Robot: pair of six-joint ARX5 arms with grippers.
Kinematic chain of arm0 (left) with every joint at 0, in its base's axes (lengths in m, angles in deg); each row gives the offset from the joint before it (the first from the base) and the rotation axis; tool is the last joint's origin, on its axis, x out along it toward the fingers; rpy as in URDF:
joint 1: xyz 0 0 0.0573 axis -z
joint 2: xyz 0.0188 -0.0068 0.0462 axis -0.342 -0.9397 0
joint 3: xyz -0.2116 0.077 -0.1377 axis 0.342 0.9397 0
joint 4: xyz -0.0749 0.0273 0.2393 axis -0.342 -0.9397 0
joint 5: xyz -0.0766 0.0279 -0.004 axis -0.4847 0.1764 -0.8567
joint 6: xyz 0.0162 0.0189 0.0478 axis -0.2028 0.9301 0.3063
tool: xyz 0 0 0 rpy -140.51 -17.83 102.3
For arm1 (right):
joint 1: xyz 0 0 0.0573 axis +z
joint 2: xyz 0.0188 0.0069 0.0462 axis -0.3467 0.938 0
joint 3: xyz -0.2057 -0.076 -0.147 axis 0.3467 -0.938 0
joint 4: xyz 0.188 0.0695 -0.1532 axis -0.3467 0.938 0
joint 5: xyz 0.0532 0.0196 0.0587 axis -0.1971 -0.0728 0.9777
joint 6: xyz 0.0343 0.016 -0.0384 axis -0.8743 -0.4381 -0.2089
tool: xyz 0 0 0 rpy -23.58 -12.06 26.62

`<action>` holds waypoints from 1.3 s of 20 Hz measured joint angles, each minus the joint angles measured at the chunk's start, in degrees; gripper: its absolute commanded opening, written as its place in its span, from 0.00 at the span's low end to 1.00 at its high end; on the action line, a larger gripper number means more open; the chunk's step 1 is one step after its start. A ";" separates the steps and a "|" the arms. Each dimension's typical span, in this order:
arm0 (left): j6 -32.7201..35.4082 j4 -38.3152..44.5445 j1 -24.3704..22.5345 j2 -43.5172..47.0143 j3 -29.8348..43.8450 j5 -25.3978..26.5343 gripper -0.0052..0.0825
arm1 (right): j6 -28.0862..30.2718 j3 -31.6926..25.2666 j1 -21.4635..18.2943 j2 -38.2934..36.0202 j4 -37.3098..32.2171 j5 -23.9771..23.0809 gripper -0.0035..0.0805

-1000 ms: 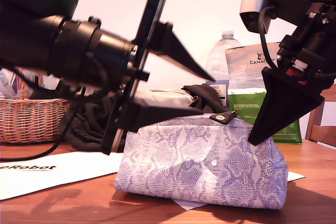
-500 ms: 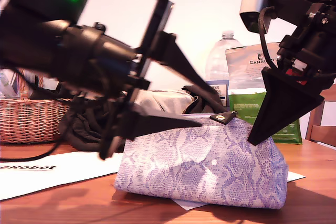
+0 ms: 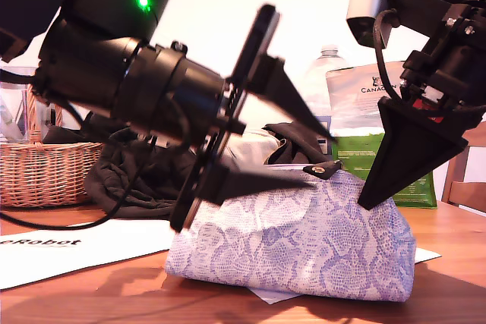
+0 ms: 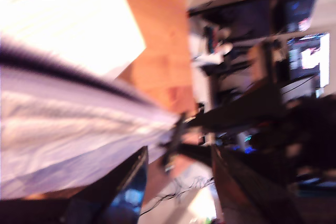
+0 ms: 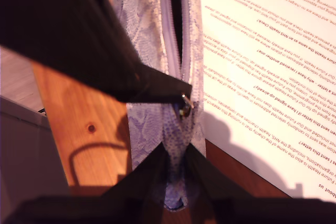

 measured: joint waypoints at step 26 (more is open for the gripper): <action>3.28 2.69 -4.79 -0.22 -0.39 -7.87 0.03 | -1.09 0.00 0.15 0.00 0.17 -4.17 0.03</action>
